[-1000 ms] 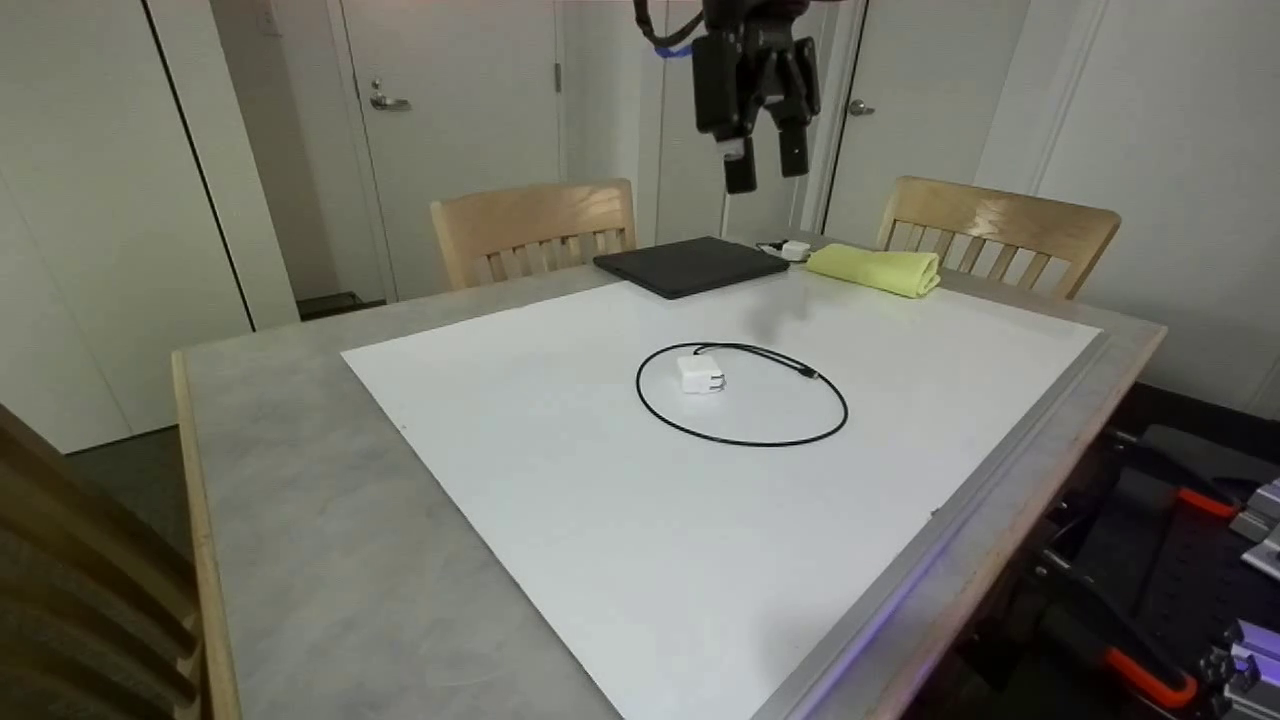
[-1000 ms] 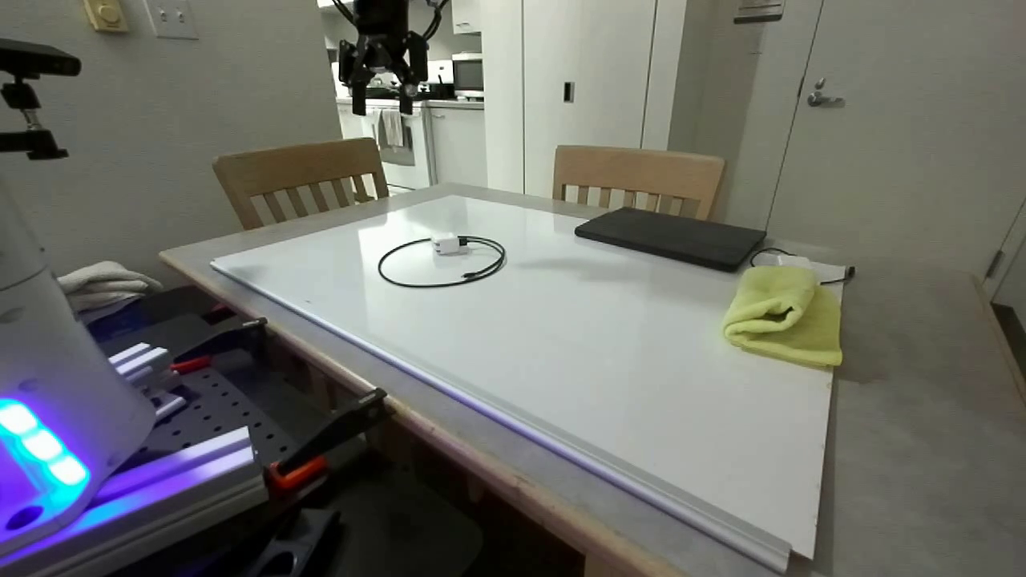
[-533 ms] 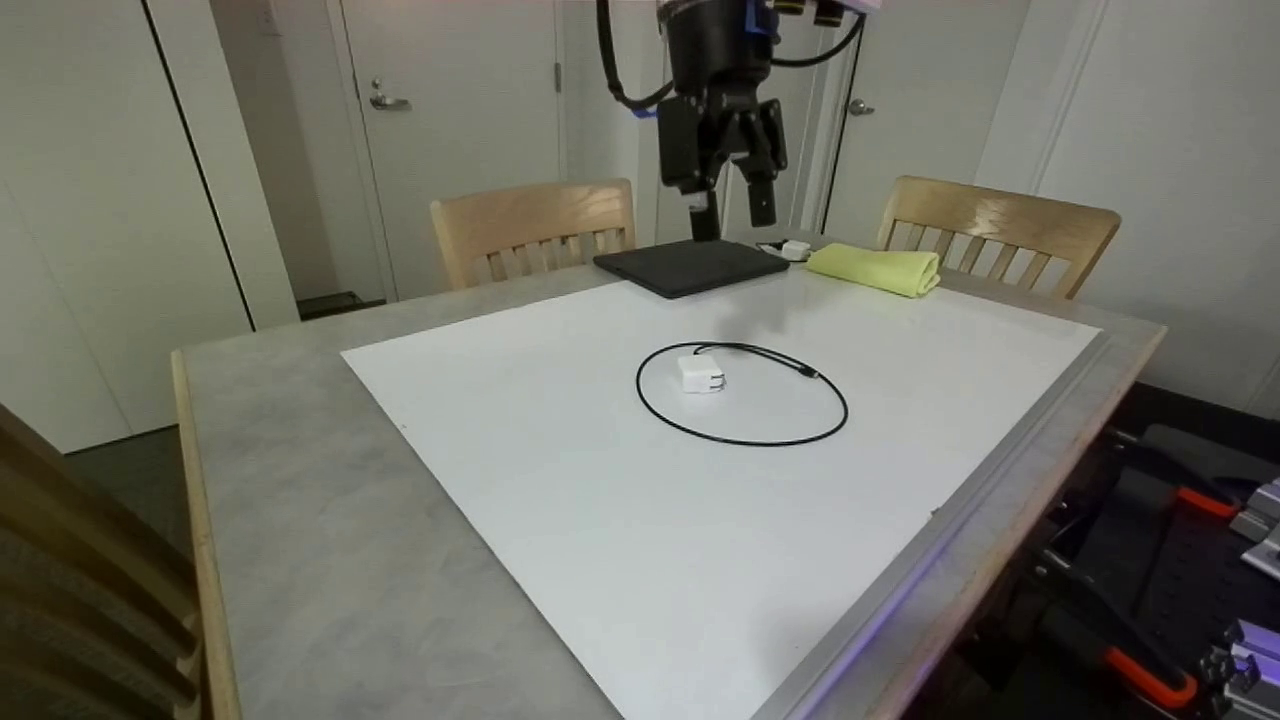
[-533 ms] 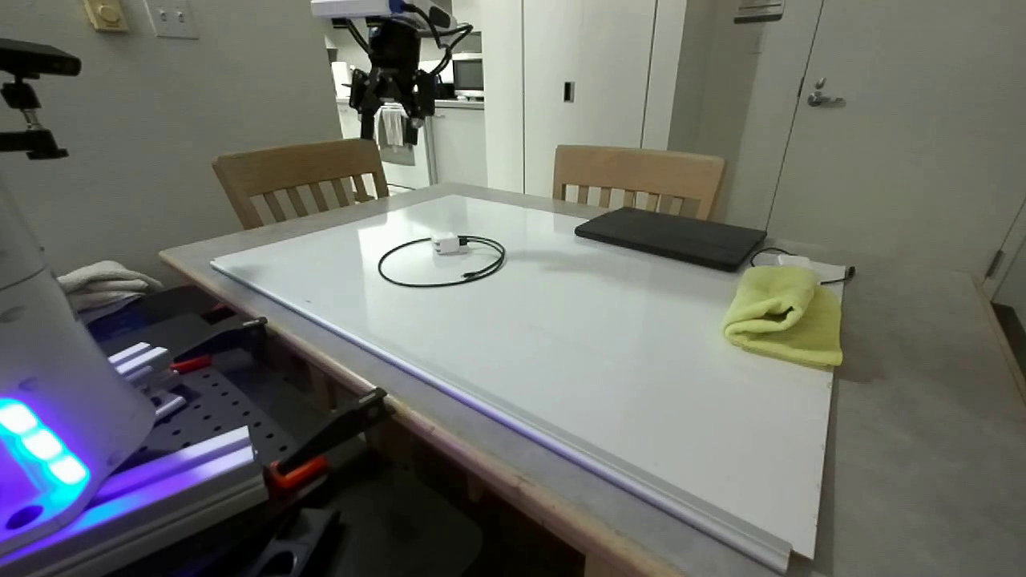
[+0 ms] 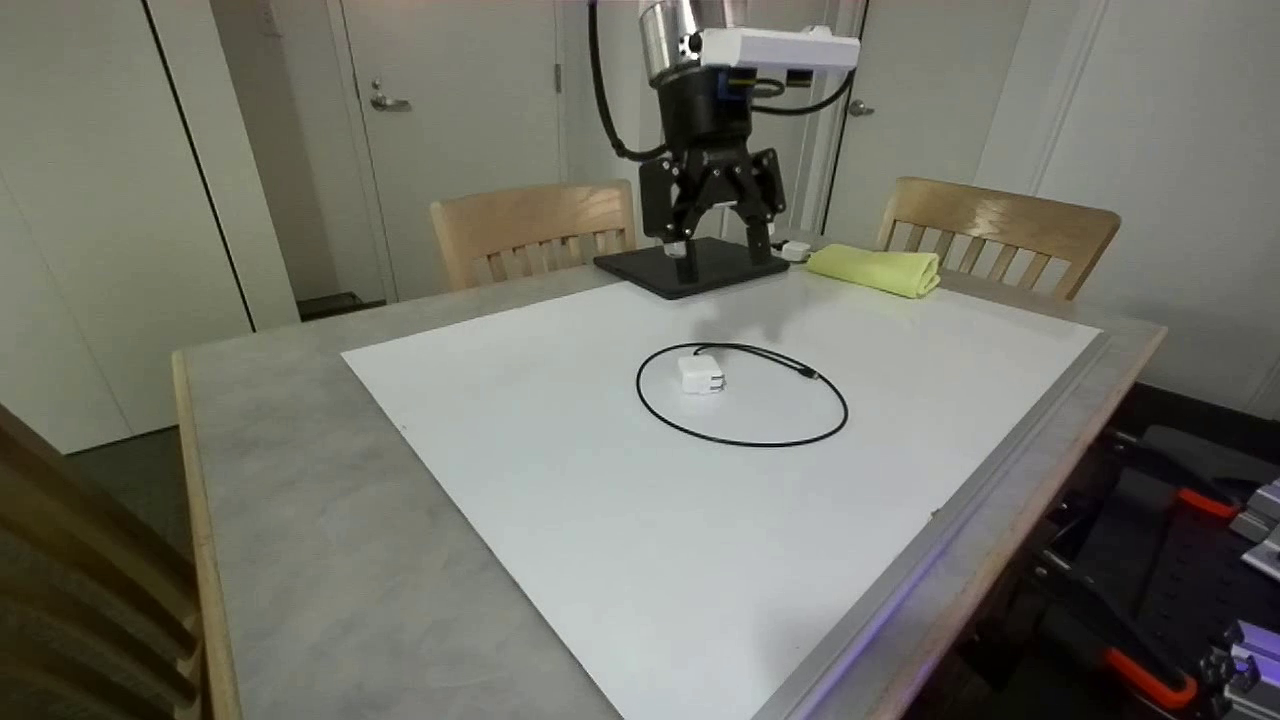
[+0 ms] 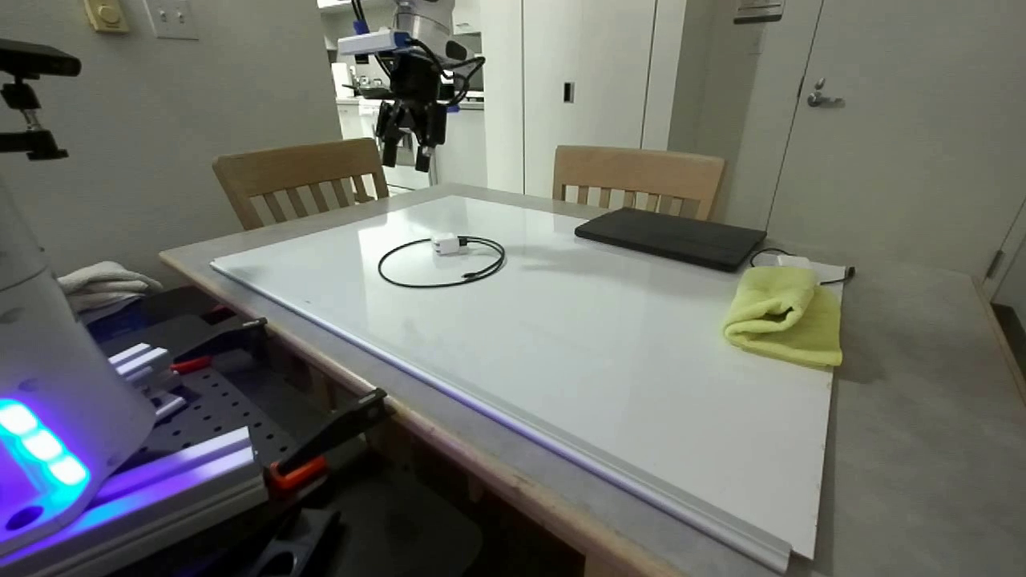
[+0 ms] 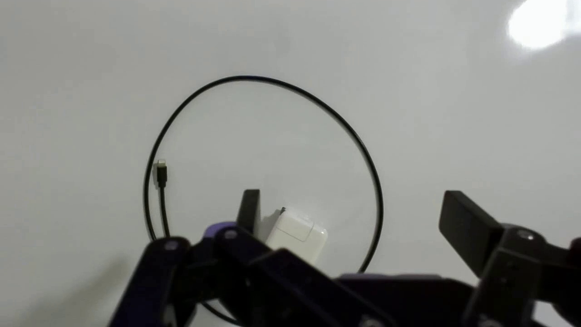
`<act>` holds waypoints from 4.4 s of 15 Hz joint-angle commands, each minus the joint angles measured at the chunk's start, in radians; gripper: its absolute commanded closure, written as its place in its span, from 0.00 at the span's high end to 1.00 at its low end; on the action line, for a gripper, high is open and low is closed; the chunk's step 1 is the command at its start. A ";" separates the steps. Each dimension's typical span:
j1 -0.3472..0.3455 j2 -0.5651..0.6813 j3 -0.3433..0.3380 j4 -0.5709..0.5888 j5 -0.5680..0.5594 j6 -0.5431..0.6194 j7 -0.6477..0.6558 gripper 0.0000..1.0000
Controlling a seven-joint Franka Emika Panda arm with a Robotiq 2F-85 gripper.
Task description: Uncoil the black charger
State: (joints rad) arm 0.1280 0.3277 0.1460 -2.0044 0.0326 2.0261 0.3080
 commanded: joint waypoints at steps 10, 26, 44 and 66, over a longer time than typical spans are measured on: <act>0.016 0.211 -0.088 0.156 0.120 0.036 0.203 1.00; -0.002 0.252 -0.110 0.123 0.223 0.047 0.225 1.00; 0.043 0.230 -0.135 0.018 0.194 0.268 0.211 1.00; 0.103 0.091 -0.181 -0.298 0.059 0.660 0.219 0.38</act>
State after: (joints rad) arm 0.2050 0.4496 -0.0047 -2.2684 0.1278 2.6768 0.5173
